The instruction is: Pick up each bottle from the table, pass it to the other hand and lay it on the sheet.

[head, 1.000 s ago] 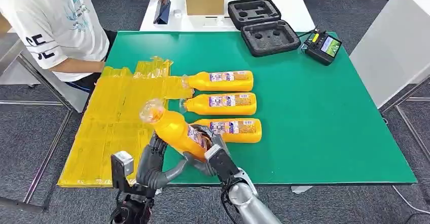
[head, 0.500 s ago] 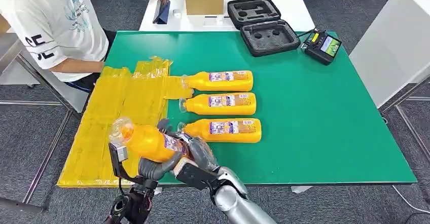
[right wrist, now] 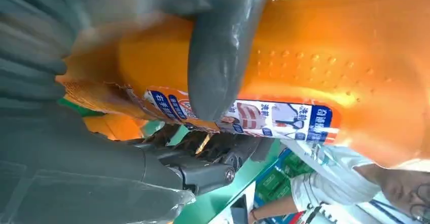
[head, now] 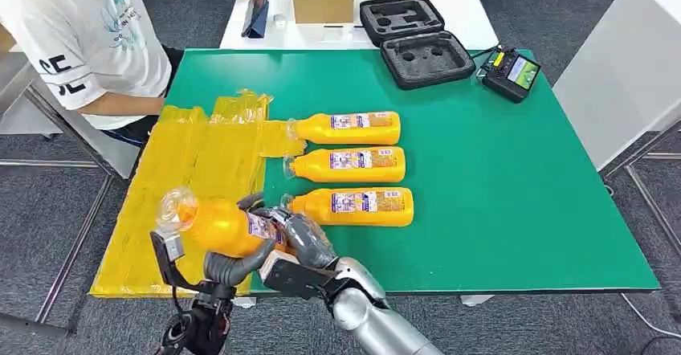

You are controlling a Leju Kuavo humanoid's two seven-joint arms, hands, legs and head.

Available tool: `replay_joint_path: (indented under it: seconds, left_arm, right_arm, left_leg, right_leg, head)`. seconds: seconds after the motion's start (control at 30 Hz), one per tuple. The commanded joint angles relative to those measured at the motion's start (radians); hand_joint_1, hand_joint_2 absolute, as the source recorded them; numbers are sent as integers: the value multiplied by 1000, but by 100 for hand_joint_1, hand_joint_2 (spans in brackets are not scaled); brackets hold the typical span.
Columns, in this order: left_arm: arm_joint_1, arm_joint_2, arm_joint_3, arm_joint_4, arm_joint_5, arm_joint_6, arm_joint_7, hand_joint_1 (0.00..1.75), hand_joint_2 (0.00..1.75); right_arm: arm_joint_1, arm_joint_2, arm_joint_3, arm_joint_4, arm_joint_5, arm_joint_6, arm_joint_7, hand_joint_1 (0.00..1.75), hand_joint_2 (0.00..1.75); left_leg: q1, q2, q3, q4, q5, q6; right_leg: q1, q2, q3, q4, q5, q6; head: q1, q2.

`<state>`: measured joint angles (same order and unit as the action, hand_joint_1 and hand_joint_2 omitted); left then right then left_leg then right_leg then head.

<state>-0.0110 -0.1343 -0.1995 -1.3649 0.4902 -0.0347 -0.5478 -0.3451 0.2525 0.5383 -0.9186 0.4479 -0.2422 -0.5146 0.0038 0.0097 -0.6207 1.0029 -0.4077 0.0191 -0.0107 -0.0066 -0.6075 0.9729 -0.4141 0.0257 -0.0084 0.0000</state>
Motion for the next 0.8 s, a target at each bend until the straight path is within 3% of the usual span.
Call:
replay_joint_path:
  seconds: [0.03,0.07,0.1,0.17,0.27,0.3,0.33,0.47,0.5,0.53,0.6,0.73,0.8]
  left_arm:
    - [-70,-1,20,-20,-26,41,-8,175,175]
    - [-74,0,24,-15,-26,45,-7,175,175]
    - [-76,1,24,-13,-30,52,-9,175,175]
    - [-78,3,25,-12,-31,53,-8,175,175]
    - [-85,8,38,-4,-62,105,-24,173,175]
    - [-86,10,45,-6,-112,159,-54,148,175]
    - [-87,12,49,-9,-131,179,-61,140,175]
    - [-93,19,69,-19,-237,287,-101,145,175]
    - [-107,26,73,-14,-322,361,-121,164,175]
    - [-121,33,79,-8,-389,422,-135,166,175]
    - [-149,49,103,13,-493,522,-135,164,175]
    - [-153,73,137,31,-582,594,-133,148,175]
    - [-146,78,146,34,-577,590,-128,145,175]
  right_arm:
    - [56,-22,44,4,22,13,-3,0,175]
    - [60,-24,47,-13,24,11,-7,0,175]
    - [66,-26,46,-32,20,14,-10,0,0]
    - [67,-27,44,-50,15,13,-22,0,0]
    - [121,-59,33,-238,-58,48,-81,0,0]
    - [138,-66,25,-295,-97,65,-118,0,0]
    - [152,-77,25,-350,-120,85,-127,0,0]
    - [189,-108,13,-512,-199,145,-147,0,0]
    - [185,-119,13,-567,-252,170,-178,0,0]
    - [180,-122,7,-608,-280,172,-182,0,0]
    - [174,-124,-8,-687,-304,134,-182,0,0]
    - [185,-132,-1,-747,-309,7,-184,0,0]
    - [195,-141,10,-756,-313,-13,-184,0,0]
  left_leg:
    - [2,-6,5,0,-2,-1]
    - [1,-4,2,-1,0,-1]
    - [1,-3,2,0,0,-1]
    - [1,-4,1,0,0,-1]
    - [1,-5,2,0,-1,-1]
    - [1,-5,2,0,-1,-1]
    - [1,-6,1,0,-1,-1]
    - [1,-6,3,1,-2,-1]
    - [1,-5,1,0,-1,-1]
    - [1,-3,0,0,-1,-1]
    - [0,-1,0,1,-1,-1]
    - [1,-5,1,0,0,-1]
    - [1,-1,1,-1,1,0]
  right_leg:
    - [2,-4,7,-1,-3,-1]
    - [1,-3,3,-1,-1,-1]
    - [1,-2,3,-1,-1,-1]
    - [1,-3,3,-1,-1,-1]
    - [1,-3,4,-1,-2,-1]
    - [1,-4,4,0,-2,-1]
    - [1,-4,4,0,-2,-1]
    - [1,-4,5,0,-3,-1]
    - [0,-3,3,0,-2,-1]
    - [1,-1,2,0,-1,-1]
    - [0,0,1,1,-1,-1]
    - [1,-5,3,0,-2,-1]
    - [1,-2,2,0,-1,-1]
  head:
    - [0,0]
    - [0,0]
    - [0,0]
    - [0,0]
    - [0,0]
    - [0,0]
    - [0,0]
    - [0,0]
    - [1,0]
    - [0,0]
    - [0,0]
    - [0,0]
    - [-1,0]
